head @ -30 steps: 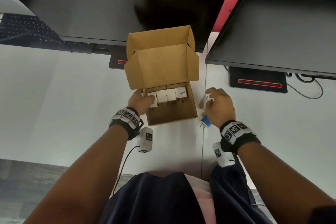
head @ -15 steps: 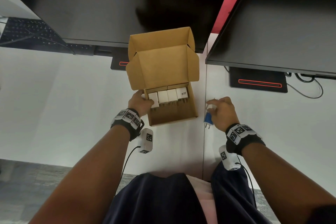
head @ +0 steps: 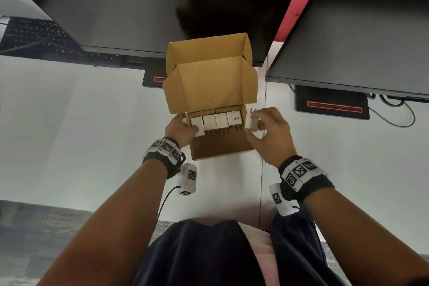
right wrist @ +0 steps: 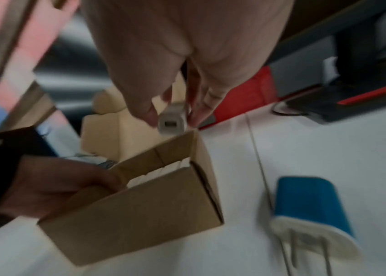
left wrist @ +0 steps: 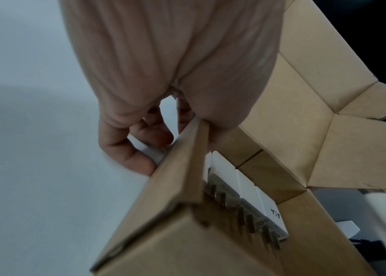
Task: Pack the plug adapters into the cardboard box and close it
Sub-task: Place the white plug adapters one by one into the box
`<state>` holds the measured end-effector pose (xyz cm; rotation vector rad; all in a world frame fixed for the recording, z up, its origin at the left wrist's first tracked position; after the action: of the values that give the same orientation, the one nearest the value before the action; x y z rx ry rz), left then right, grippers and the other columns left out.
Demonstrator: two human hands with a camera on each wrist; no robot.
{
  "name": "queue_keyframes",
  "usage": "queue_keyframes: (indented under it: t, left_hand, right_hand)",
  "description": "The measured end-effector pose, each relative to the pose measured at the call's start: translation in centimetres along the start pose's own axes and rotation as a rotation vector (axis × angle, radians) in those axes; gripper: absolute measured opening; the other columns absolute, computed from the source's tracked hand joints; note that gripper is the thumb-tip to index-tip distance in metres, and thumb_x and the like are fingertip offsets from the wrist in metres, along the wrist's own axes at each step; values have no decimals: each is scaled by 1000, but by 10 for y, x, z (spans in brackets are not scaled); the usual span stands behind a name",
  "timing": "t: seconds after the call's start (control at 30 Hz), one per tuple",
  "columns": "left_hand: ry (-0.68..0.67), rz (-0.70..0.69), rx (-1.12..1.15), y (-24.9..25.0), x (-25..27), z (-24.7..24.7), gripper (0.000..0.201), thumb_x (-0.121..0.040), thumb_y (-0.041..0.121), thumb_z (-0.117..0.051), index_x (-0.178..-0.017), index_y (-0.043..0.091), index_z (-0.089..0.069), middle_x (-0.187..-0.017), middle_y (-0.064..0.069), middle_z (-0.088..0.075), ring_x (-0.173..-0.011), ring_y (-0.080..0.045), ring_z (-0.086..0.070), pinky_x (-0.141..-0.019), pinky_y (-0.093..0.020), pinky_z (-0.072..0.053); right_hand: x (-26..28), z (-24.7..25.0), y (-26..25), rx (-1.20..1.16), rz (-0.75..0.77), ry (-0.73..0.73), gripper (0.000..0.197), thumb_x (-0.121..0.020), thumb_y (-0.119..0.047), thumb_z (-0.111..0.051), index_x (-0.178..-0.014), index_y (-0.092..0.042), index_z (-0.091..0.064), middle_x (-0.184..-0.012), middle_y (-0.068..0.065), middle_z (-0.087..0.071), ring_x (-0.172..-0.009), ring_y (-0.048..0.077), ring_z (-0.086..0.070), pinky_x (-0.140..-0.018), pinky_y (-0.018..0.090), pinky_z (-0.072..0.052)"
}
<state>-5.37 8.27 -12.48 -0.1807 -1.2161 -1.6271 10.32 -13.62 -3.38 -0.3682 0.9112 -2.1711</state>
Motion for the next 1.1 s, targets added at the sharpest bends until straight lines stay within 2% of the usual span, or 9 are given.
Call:
queue_keyframes:
  t: [0.07,0.13,0.23,0.37,0.67,0.8,1.1]
  left_hand:
    - [3,0,-4,0,1,0,45,-80,23,-67,-125,25,-62,-98,-3,-75,-95,-29,-72,-91,-51,-61]
    - [2,0,-6,0,1,-1,47,-79,24,-67,-126,25,-62,-96,-3,-75,-94,-30,-72,-91,-51,-61]
    - [0,-2,-7,0,0,-1,49,-78,25,-67,-127,24,-62,-98,-2,-75,-96,-29,-72,-92,-51,-61]
    - [1,1,-6,-1,0,-1,46,-79,23,-67,-126,23,-62,-98,-4,-76,-95,-29,-72,-91,-51,-61]
    - [8,9,-4,1,1,-1,45,-86,17,-67,-130,22,-61,-95,-2,-73,-98,-31,-71,-94,-51,-60]
    - [7,7,0,3,3,-1,46,-85,18,-68,-131,22,-60,-105,-6,-75,-102,-31,-71,-97,-51,-58]
    - [-4,7,6,3,5,0,48,-77,24,-67,-125,26,-61,-104,-5,-75,-100,-31,-71,-94,-52,-60]
  right_hand:
    - [-3,-15,-8,103,47,-137,27,-85,-24,-74,-109,-15,-66,-114,1,-59,-96,18,-59,-87,29,-53]
    - [-6,-26,-11,316,77,-233,25,-87,-30,-70,-107,-16,-66,-109,0,-65,-103,22,-53,-90,37,-48]
    - [-10,-36,-13,609,115,-333,24,-88,-38,-64,-105,-21,-66,-101,-4,-69,-104,24,-48,-86,40,-40]
    - [-12,-46,-13,809,138,-420,22,-89,-43,-61,-99,-25,-67,-91,-5,-70,-102,25,-46,-84,41,-35]
    - [-16,-53,-13,882,132,-469,22,-88,-45,-64,-97,-25,-69,-86,-2,-71,-103,26,-49,-84,41,-37]
    - [-17,-55,-13,899,122,-474,16,-89,-37,-64,-96,-23,-70,-87,-2,-70,-102,26,-50,-83,40,-38]
    - [-16,-57,-11,891,140,-430,13,-89,-27,-63,-89,-20,-74,-109,3,-60,-107,29,-45,-86,41,-41]
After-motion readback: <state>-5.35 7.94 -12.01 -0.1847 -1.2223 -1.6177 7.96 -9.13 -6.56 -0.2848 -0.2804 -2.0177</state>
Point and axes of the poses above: each hand's wrist, its own x-axis away from the middle knuckle, its own z-axis out of the back of the hand, y = z × x, the point moved 6 cm from there along -x, towards the middle knuckle
